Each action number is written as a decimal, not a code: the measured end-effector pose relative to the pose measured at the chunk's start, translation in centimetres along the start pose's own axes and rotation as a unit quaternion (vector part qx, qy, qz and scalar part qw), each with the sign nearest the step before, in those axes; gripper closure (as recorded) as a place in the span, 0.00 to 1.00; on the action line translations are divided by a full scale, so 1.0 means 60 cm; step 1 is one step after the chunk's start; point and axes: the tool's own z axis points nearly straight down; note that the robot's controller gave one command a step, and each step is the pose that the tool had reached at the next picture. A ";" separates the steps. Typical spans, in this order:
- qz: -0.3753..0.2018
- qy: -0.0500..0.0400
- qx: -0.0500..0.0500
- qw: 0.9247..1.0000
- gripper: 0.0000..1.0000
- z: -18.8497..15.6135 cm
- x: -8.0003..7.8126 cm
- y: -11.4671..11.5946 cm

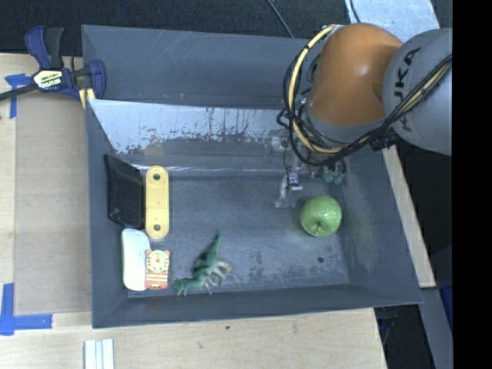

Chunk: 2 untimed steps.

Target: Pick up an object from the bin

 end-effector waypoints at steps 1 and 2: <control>0.000 -0.004 0.000 1.000 0.00 -0.007 -0.003 0.000; -0.042 -0.003 0.000 0.999 0.00 0.184 -0.008 -0.174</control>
Offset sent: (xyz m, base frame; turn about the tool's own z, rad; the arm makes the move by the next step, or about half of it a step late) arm 0.0045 -0.1032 -0.1103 -0.0877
